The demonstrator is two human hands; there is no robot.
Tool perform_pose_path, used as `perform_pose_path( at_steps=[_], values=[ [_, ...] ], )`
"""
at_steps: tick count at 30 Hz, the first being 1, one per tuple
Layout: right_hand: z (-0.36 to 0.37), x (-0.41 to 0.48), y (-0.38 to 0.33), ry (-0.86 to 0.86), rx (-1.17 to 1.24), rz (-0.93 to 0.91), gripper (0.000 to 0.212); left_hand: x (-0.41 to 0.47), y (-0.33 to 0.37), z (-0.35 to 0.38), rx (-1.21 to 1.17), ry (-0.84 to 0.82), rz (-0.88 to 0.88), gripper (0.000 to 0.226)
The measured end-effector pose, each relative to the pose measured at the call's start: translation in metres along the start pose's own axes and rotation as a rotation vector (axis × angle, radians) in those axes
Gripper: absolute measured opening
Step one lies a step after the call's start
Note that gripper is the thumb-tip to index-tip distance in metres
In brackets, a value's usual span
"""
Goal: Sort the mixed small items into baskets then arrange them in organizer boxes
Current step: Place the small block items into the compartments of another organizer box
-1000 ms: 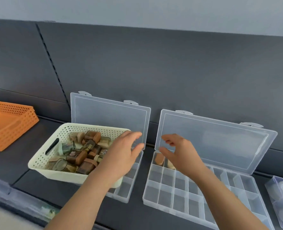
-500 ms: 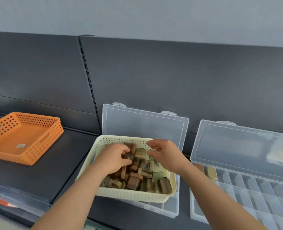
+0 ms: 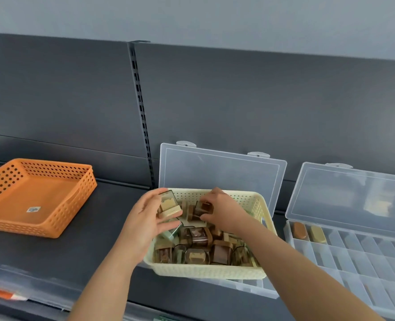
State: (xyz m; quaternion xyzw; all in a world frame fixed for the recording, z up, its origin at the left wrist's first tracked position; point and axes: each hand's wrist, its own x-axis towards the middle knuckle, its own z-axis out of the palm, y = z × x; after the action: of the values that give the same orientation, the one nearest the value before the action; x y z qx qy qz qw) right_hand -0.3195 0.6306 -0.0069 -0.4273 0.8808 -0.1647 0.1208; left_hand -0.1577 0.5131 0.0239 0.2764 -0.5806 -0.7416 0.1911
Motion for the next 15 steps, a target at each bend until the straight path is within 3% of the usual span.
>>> perform_pose_path(
  at_steps=[3, 10, 15],
  values=[
    [-0.007, -0.005, -0.001, 0.074, 0.131, 0.029, 0.036, -0.004, -0.003, 0.006, -0.143, -0.021, 0.006, 0.03],
    [-0.052, -0.07, 0.024, 0.274, 0.749, 0.169, 0.016, 0.001, -0.003, 0.056, -0.37, -0.071, -0.137, 0.039],
    [-0.08, -0.12, 0.082, 0.412, 0.869, 0.287, 0.02, -0.006, -0.005, 0.133, -0.324, -0.229, -0.178, 0.024]
  ],
)
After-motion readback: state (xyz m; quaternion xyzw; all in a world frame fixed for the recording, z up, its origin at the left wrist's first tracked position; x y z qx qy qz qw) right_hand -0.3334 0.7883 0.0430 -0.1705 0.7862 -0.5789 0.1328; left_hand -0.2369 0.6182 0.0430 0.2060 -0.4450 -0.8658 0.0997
